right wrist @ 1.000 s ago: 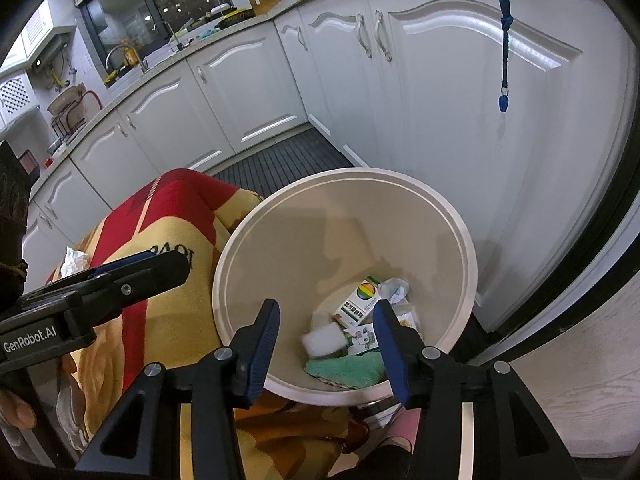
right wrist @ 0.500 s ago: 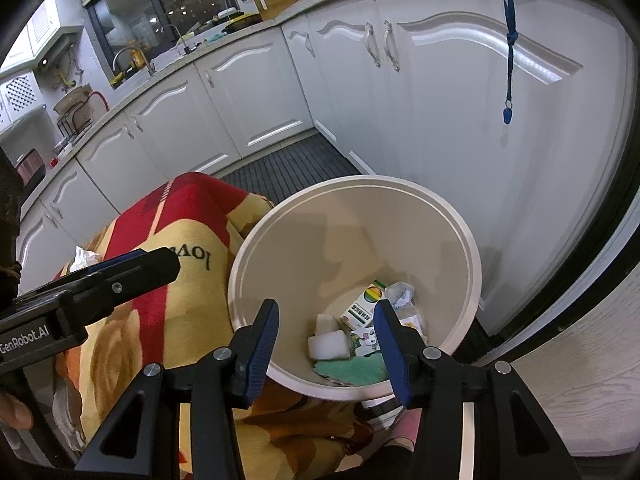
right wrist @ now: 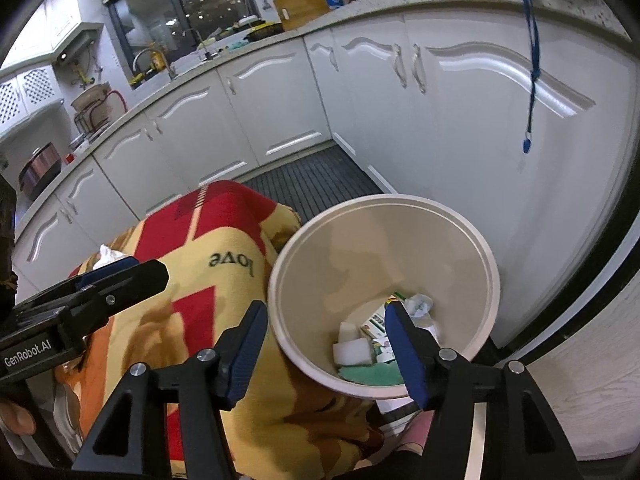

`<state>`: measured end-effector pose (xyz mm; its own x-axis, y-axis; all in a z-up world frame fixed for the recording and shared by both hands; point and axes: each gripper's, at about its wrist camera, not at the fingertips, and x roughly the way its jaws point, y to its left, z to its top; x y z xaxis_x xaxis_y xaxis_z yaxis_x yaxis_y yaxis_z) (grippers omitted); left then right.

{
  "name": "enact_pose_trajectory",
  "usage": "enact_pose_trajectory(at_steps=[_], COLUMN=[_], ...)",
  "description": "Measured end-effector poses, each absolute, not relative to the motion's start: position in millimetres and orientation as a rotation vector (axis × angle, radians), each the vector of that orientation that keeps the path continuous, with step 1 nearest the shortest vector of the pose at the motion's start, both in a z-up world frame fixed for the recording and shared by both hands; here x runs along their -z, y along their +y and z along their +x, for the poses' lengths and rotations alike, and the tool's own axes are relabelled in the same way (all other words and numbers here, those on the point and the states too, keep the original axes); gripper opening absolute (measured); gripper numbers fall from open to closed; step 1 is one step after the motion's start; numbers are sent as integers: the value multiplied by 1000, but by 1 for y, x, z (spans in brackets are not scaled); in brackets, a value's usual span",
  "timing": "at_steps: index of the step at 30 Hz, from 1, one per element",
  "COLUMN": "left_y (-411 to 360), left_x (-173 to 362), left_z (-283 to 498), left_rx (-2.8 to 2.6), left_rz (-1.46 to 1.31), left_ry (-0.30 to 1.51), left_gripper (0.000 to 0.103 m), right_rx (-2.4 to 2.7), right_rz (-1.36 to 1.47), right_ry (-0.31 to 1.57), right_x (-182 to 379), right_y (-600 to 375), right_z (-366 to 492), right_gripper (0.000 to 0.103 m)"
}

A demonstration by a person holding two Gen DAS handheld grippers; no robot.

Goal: Collect trash
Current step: 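Move both open tools back toward the trash pile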

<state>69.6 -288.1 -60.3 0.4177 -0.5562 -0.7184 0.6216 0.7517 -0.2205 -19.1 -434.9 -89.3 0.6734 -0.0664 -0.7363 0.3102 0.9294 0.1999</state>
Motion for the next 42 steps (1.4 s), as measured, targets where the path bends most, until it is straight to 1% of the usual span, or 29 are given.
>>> enact_pose_trajectory(at_steps=[12, 21, 25, 34, 35, 38, 42], left_y=[-236, -193, -168, -102, -93, -71, -46], left_x=[44, 36, 34, 35, 37, 43, 55], left_z=[61, 60, 59, 67, 69, 78, 91], left_rx=[662, 609, 587, 540, 533, 518, 491], left_rz=[65, 29, 2, -22, -22, -21, -11], left_ry=[817, 806, 809, 857, 864, 890, 918], left_gripper=[68, 68, 68, 68, 69, 80, 81], right_rx=[144, 84, 53, -29, -36, -59, -83], right_rz=[274, 235, 216, 193, 188, 169, 154], right_ry=[783, 777, 778, 802, 805, 819, 839], right_x=[71, 64, 62, 66, 67, 70, 75], right_y=[-391, -359, -341, -301, -298, -285, -273], right_z=[-10, -1, 4, 22, 24, 30, 40], right_gripper=[60, 64, 68, 71, 72, 74, 74])
